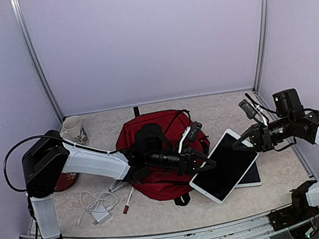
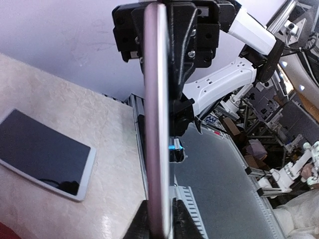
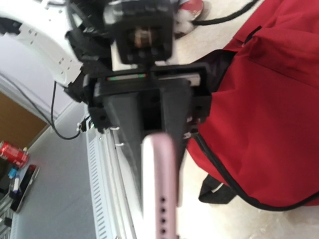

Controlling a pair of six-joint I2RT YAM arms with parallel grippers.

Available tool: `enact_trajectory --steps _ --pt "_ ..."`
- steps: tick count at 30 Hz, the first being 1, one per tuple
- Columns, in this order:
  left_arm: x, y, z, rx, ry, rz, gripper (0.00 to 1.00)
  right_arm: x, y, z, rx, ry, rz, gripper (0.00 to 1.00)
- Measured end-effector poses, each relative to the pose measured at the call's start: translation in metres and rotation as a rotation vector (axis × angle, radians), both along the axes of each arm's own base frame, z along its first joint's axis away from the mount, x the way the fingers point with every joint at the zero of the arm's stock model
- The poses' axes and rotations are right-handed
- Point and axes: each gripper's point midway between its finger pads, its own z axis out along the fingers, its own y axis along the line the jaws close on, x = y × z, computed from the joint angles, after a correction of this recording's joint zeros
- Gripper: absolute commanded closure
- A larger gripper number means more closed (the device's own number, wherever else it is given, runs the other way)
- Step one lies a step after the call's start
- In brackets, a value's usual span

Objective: Pack the student bag
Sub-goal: Pass from the left arm to the right, then pick up the largest pocket of the bag from the student bag.

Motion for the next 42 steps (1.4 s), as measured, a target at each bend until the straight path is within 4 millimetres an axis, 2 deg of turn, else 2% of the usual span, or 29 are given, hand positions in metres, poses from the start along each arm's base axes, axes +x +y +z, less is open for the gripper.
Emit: enact_trajectory --steps 2,5,8,9,13,16,20,22,25,31,34,36,38,40,42 --pt "0.004 -0.001 0.004 -0.018 -0.017 0.019 0.46 0.002 -0.001 0.0 -0.003 0.016 -0.02 1.0" --pt "0.012 0.0 0.012 -0.041 -0.033 0.053 0.29 0.006 -0.002 -0.007 -0.021 0.048 -0.055 1.0" --pt "0.027 0.002 0.016 -0.045 -0.033 0.103 0.02 0.011 -0.004 -0.015 -0.043 0.081 -0.093 1.0" --pt "0.034 0.004 0.015 -0.042 -0.032 0.125 0.01 0.013 -0.005 -0.018 -0.049 0.093 -0.107 1.0" --pt "0.064 0.016 0.015 0.0 -0.05 0.24 0.01 0.022 -0.009 -0.025 -0.064 0.146 -0.165 1.0" --pt "0.083 0.03 0.024 0.065 -0.148 0.363 0.01 0.03 -0.013 -0.026 -0.069 0.166 -0.218 1.0" --pt "0.088 0.044 0.037 0.2 -0.37 0.488 0.01 0.039 -0.019 -0.031 -0.09 0.188 -0.283 1.0" --pt "0.086 0.049 0.034 0.284 -0.467 0.509 0.02 0.042 -0.021 -0.032 -0.097 0.195 -0.306 1.0" --pt "0.078 0.057 0.011 0.434 -0.563 0.468 0.04 0.047 -0.026 -0.034 -0.113 0.202 -0.349 1.0" --pt "0.047 0.081 -0.07 0.726 -0.685 0.247 0.07 0.054 -0.037 -0.027 -0.156 0.175 -0.434 1.0" --pt "0.036 0.089 -0.099 0.813 -0.729 0.156 0.24 0.05 -0.04 -0.023 -0.154 0.16 -0.444 1.0" --pt "0.037 0.089 -0.111 0.851 -0.751 0.128 0.37 0.048 -0.041 -0.021 -0.153 0.158 -0.445 1.0" --pt "0.047 0.089 -0.119 0.875 -0.754 0.133 0.51 0.046 -0.041 -0.02 -0.151 0.155 -0.445 1.0" --pt "0.058 0.088 -0.122 0.89 -0.749 0.148 0.55 0.044 -0.042 -0.018 -0.149 0.15 -0.446 1.0" --pt "0.069 0.087 -0.119 0.89 -0.741 0.165 0.54 0.042 -0.042 -0.016 -0.146 0.144 -0.448 1.0"
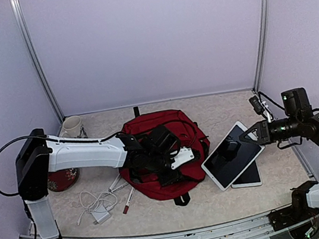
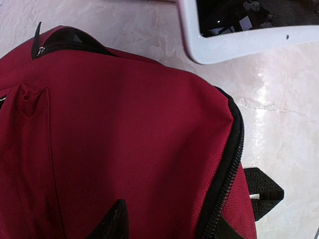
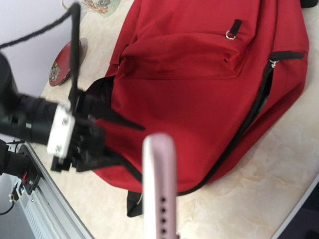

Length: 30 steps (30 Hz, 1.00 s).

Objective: Pack the student bag
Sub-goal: Pick up the largest pocket of the bag from the student bag.

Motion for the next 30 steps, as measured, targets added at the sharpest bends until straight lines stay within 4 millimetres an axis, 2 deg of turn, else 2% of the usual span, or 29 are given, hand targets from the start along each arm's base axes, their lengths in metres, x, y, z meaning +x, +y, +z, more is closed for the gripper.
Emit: enact_trajectory --steps 2,3,5,9,13,15,17,18,22,24,25,27,30 --pt "0.004 -0.001 0.005 -0.023 0.013 0.003 0.52 -0.002 -0.001 0.001 -0.001 -0.003 -0.004 1.0" --pt "0.003 -0.003 0.007 -0.037 0.023 -0.003 0.62 -0.003 -0.001 0.002 -0.001 -0.003 -0.006 1.0" --pt "0.0 -0.007 0.011 -0.064 0.035 -0.008 0.99 -0.005 -0.002 0.002 0.002 -0.001 -0.008 1.0" --pt "0.007 -0.008 0.017 -0.088 0.007 0.038 1.0 -0.007 -0.002 0.004 0.017 0.004 -0.018 1.0" --pt "0.022 -0.001 0.019 -0.09 0.001 0.115 1.0 -0.01 -0.003 0.006 0.041 0.019 -0.035 1.0" --pt "0.03 0.003 0.031 -0.116 -0.011 0.167 1.0 -0.011 -0.002 0.004 0.072 0.035 -0.048 1.0" --pt "0.036 0.006 0.057 -0.179 -0.035 0.217 1.0 -0.01 0.001 -0.006 0.137 0.066 -0.065 1.0" --pt "0.039 0.007 0.076 -0.225 -0.054 0.242 1.0 -0.009 0.003 -0.012 0.174 0.088 -0.075 1.0" --pt "0.044 0.011 0.168 -0.448 -0.162 0.321 1.0 -0.011 0.015 -0.053 0.272 0.239 -0.119 1.0" --pt "0.043 0.016 0.205 -0.54 -0.207 0.353 1.0 -0.007 0.021 -0.058 0.274 0.271 -0.15 1.0" --pt "0.043 0.018 0.218 -0.576 -0.222 0.365 1.0 -0.01 0.031 -0.056 0.279 0.268 -0.134 1.0" --pt "0.043 0.021 0.231 -0.615 -0.237 0.379 1.0 -0.002 0.042 -0.049 0.308 0.242 -0.165 1.0" --pt "0.041 0.02 0.227 -0.619 -0.22 0.377 1.0 0.017 0.056 -0.052 0.338 0.237 -0.252 1.0"
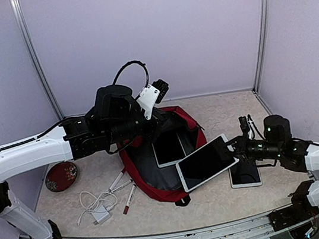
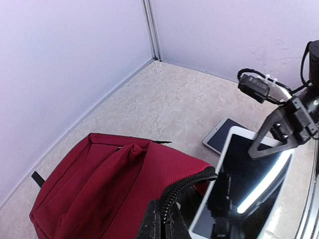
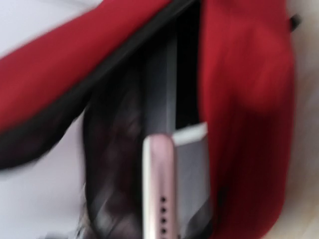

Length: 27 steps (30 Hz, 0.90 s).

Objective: Pack the student bag
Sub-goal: Pick up the largest pocket of the bag from the student bag.

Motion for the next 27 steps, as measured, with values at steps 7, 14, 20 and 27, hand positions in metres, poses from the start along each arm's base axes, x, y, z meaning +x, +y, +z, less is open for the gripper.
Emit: enact_trajectory --steps 7,14,20,27 --pt "-0.004 -0.004 -0.002 -0.017 0.025 -0.039 1.0 0.069 0.032 -0.033 -0.035 0.037 -0.262 1.0" --pt "-0.003 -0.004 -0.004 -0.042 0.035 -0.075 1.0 0.129 0.077 -0.025 -0.011 -0.06 -0.452 0.72" --pt "0.014 0.015 -0.003 -0.065 0.045 -0.05 1.0 0.137 0.108 -0.05 -0.124 -0.043 -0.443 0.5" --pt "0.019 0.023 0.007 -0.096 0.039 -0.05 1.0 0.086 0.135 -0.071 -0.403 -0.036 -0.212 0.48"
